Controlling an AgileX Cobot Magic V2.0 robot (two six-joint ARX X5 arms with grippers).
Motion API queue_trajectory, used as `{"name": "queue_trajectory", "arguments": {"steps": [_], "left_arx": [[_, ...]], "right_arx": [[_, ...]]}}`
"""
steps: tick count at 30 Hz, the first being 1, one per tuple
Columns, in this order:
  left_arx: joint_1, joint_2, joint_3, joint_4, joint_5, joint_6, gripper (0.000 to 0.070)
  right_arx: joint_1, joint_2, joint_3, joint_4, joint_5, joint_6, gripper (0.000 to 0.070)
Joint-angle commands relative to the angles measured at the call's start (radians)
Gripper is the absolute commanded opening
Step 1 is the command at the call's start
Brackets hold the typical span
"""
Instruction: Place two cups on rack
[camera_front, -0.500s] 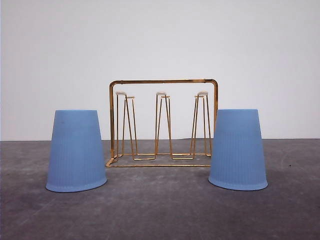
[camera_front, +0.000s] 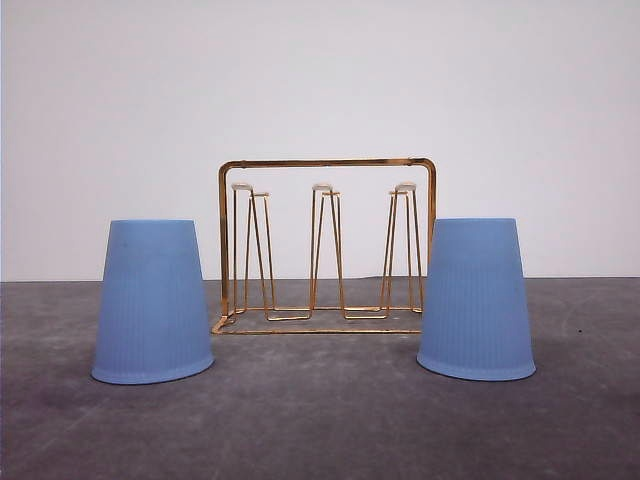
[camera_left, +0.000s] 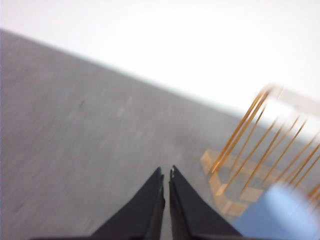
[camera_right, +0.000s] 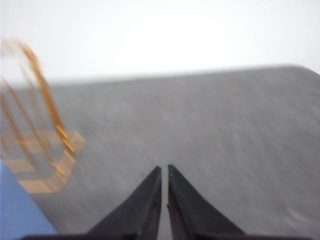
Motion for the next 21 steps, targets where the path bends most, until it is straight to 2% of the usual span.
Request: {"name": "queue_trajectory", "arguments": {"steps": [1,4,9,14,18,21], "left_arx": [[-0.001,-0.001,0.009,0.063,0.002,-0.108,0.0001],[-0.001,0.001,0.086,0.023,-0.004,-0.11,0.0003],[-0.001,0.049,0.301,-0.282,-0.043,-0.104,0.0004],[-0.001,0.155,0.483,-0.53,-0.033,-0.033,0.0003],[-0.001,0.267,0.6,-0.723,0.054,0.015,0.0003],[-0.001,0.349,0.657,-0.817,0.14,0.077,0.0003]], "right_arx": [[0.0,0.0,0.024,0.043,-0.02,0.135,0.0007],[0.0,0.001,0.109,-0.003,-0.019,0.164,0.0007],[0.0,0.027,0.313,-0.214,-0.013,0.159,0.0007],[0.0,0.109,0.495,-0.44,-0.043,0.147,0.0007],[0.0,0.206,0.589,-0.586,-0.111,0.054,0.0007],[0.0,0.277,0.607,-0.626,-0.193,-0.003,0.0007]]}}
